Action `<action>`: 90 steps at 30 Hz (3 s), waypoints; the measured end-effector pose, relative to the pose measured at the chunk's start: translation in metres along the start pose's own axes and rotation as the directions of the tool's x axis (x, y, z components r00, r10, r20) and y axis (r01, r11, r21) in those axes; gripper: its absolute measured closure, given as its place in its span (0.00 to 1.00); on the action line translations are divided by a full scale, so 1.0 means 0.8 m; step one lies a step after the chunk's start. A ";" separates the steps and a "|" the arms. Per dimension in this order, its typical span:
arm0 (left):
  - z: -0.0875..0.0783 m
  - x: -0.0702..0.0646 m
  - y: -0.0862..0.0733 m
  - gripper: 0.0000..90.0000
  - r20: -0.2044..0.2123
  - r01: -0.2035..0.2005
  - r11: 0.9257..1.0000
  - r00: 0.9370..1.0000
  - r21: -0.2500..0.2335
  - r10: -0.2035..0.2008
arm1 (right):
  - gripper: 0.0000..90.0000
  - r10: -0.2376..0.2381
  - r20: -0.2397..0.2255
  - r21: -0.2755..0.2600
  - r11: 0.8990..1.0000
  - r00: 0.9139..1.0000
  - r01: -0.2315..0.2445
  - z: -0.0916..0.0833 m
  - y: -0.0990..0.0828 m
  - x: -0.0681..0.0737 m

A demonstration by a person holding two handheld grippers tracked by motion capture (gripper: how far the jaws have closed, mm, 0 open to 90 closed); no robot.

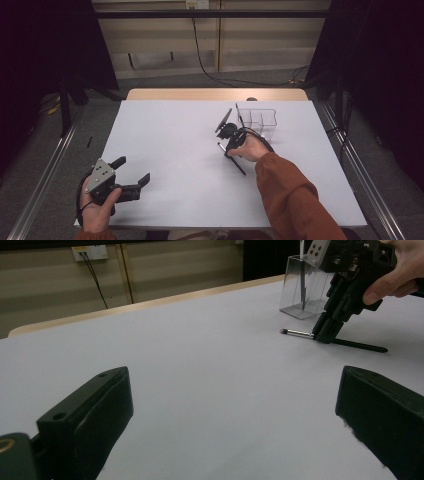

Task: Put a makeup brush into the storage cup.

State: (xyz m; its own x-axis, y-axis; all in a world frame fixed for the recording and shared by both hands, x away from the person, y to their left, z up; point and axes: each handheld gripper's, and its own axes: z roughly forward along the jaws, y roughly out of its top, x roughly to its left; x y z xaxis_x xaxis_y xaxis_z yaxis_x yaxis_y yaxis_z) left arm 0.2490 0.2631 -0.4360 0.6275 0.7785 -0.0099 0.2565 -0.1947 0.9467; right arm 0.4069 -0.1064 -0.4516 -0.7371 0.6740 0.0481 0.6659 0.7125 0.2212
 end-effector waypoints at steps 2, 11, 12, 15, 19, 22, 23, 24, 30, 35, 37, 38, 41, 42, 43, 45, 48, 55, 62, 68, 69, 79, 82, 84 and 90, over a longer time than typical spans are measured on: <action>0.000 0.000 0.000 0.02 0.002 -0.004 1.000 1.000 0.003 0.004 | 0.91 0.006 0.006 0.013 1.000 1.000 -0.006 -0.001 0.001 0.000; 0.000 0.000 0.000 0.02 0.003 -0.001 1.000 1.000 0.002 0.001 | 0.94 0.004 0.011 0.011 1.000 1.000 -0.004 0.000 0.002 0.002; 0.000 0.000 0.000 0.02 0.003 -0.001 1.000 1.000 0.004 0.001 | 0.94 0.005 0.012 0.017 1.000 1.000 -0.005 -0.001 0.001 0.002; 0.000 0.001 0.000 0.02 0.004 -0.002 1.000 1.000 0.007 0.002 | 0.94 -0.003 0.018 0.007 1.000 1.000 0.002 -0.002 0.000 0.002; 0.001 0.001 0.000 0.02 0.003 -0.001 1.000 1.000 0.005 0.001 | 0.94 -0.008 0.013 -0.013 1.000 1.000 0.008 -0.003 -0.003 0.002; 0.001 0.001 0.000 0.02 0.002 0.001 1.000 1.000 0.006 -0.001 | 0.94 -0.002 -0.004 -0.038 0.999 1.000 0.002 -0.006 -0.006 0.000; 0.001 0.001 0.000 0.02 0.002 0.001 1.000 1.000 0.007 -0.001 | 0.94 0.000 -0.001 -0.045 0.999 1.000 -0.001 -0.006 -0.007 0.001; 0.001 0.001 0.000 0.02 0.001 0.001 1.000 1.000 0.007 -0.001 | 0.94 0.001 -0.002 -0.047 0.999 1.000 -0.001 -0.008 -0.007 0.001; 0.001 0.001 0.000 0.02 0.000 0.001 1.000 1.000 0.008 -0.001 | 0.94 0.016 0.004 -0.082 0.997 1.000 -0.016 -0.021 -0.013 -0.004; 0.001 0.001 0.000 0.02 -0.001 0.001 1.000 1.000 0.008 -0.001 | 0.94 0.030 -0.004 -0.117 0.993 1.000 -0.030 -0.032 -0.019 -0.006; 0.001 0.001 0.000 0.02 0.000 0.002 1.000 1.000 0.007 -0.002 | 0.94 0.039 -0.011 -0.134 0.990 0.999 -0.040 -0.037 -0.021 -0.006; 0.001 0.001 0.000 0.02 -0.001 0.002 1.000 1.000 0.007 -0.002 | 0.94 0.029 -0.009 -0.149 0.988 1.000 -0.030 -0.039 -0.022 -0.007; 0.001 0.001 0.000 0.02 0.000 0.002 1.000 1.000 0.007 -0.002 | 0.94 0.033 -0.018 -0.185 0.982 0.999 -0.035 -0.045 -0.026 -0.007; 0.001 0.001 0.000 0.02 0.000 0.003 1.000 1.000 0.006 -0.003 | 0.94 0.034 -0.029 -0.196 0.980 0.999 -0.039 -0.047 -0.027 -0.007; 0.001 0.001 0.000 0.02 0.000 0.001 1.000 1.000 0.008 -0.001 | 0.94 0.035 -0.032 -0.209 0.977 0.999 -0.041 -0.049 -0.028 -0.007; 0.001 0.001 0.000 0.02 0.000 0.002 1.000 1.000 0.008 -0.002 | 0.94 0.032 -0.041 -0.234 0.971 0.999 -0.041 -0.052 -0.031 -0.007; 0.001 0.001 0.000 0.02 0.000 0.002 1.000 1.000 0.009 -0.002 | 0.94 0.039 -0.038 -0.258 0.965 0.999 -0.048 -0.055 -0.037 -0.009; 0.002 0.001 0.000 0.02 0.001 0.007 1.000 1.000 0.008 -0.007 | 0.94 0.036 -0.057 -0.351 0.935 0.998 -0.054 -0.061 -0.051 -0.010; 0.002 0.000 0.000 0.02 0.002 0.008 1.000 1.000 0.008 -0.008 | 0.94 0.050 -0.058 -0.419 0.905 0.997 -0.070 -0.068 -0.063 -0.012; 0.002 0.000 0.000 0.02 0.004 0.006 1.000 1.000 0.008 -0.006 | 0.94 0.062 -0.082 -0.480 0.872 0.995 -0.094 -0.069 -0.075 -0.011; 0.002 0.000 0.000 0.02 0.005 0.007 1.000 1.000 0.007 -0.007 | 0.94 0.068 -0.087 -0.494 0.864 0.994 -0.102 -0.070 -0.077 -0.011; 0.002 0.001 0.000 0.02 0.003 0.007 1.000 1.000 0.008 -0.007 | 0.94 0.069 -0.120 -0.594 0.794 0.990 -0.127 -0.074 -0.091 -0.013; 0.003 0.000 0.000 0.02 0.003 0.004 1.000 1.000 0.011 -0.004 | 0.94 0.069 -0.120 -0.619 0.775 0.990 -0.129 -0.076 -0.095 -0.013; 0.003 0.000 0.000 0.02 0.005 0.001 1.000 1.000 0.010 -0.001 | 0.94 0.070 -0.127 -0.641 0.755 0.989 -0.136 -0.077 -0.098 -0.014; 0.003 0.000 0.000 0.02 0.003 0.006 1.000 1.000 0.009 -0.006 | 0.94 0.054 -0.130 -0.698 0.704 0.990 -0.130 -0.080 -0.102 -0.014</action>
State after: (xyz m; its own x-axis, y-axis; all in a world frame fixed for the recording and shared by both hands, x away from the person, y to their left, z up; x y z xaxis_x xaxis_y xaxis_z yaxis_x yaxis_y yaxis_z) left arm 0.2507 0.2618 -0.4367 0.6285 0.7777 -0.0165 0.2667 -0.1956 0.9437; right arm 0.3533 -0.1844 -0.4078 -0.7087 0.6805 0.1863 0.4845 0.2775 0.8296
